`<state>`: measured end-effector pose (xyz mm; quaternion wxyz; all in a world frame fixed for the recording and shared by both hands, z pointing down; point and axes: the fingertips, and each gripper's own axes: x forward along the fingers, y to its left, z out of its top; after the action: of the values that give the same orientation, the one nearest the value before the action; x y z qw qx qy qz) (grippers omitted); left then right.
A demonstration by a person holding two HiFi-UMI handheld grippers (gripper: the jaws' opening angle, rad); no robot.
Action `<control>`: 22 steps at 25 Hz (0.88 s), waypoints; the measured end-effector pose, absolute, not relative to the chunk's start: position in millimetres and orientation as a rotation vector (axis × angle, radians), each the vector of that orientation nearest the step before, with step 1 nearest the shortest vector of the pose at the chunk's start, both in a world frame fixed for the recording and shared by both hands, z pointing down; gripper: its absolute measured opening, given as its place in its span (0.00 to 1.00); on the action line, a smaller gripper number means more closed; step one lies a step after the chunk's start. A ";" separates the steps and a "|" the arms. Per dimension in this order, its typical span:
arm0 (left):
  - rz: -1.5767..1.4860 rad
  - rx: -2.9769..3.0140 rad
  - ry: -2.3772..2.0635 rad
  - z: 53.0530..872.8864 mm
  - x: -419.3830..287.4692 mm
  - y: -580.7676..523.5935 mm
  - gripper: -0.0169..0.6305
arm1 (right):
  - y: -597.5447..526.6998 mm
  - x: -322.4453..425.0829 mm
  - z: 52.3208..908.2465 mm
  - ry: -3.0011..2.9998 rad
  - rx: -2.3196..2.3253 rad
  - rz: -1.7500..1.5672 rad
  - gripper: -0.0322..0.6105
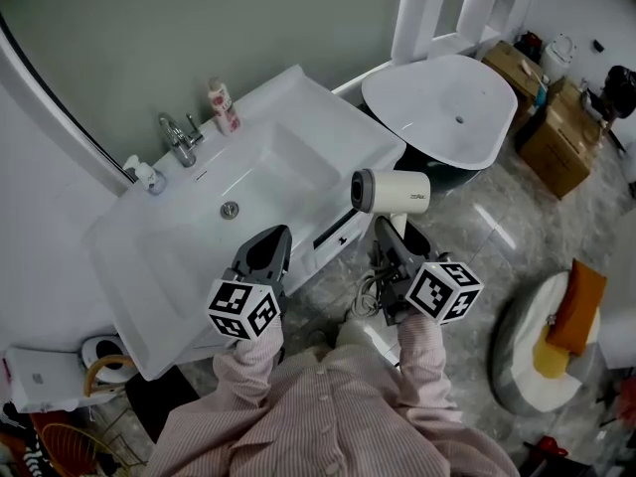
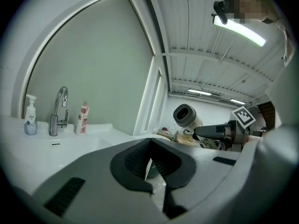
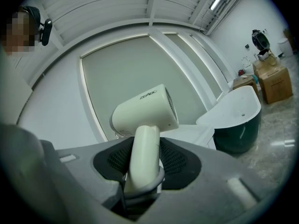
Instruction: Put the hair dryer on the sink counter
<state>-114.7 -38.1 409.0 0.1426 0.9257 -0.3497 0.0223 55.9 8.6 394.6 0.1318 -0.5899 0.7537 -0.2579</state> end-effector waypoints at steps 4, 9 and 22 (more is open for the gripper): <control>0.063 2.658 -1.024 411.5 -109.0 -58.7 0.03 | -16.8 64.4 398.5 2.194 -1.704 -0.766 0.31; 0.056 2.620 -1.084 415.9 -96.3 -101.8 0.03 | -67.2 83.3 401.9 2.228 -1.680 -0.782 0.31; 0.008 2.475 -1.208 429.5 -49.1 -215.1 0.03 | -207.7 128.3 406.2 2.378 -1.573 -0.853 0.31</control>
<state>-49.1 -215.1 429.5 0.1926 0.8819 -0.4304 0.0029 128.3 -207.7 406.2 0.0827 -0.5267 0.7964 -0.2855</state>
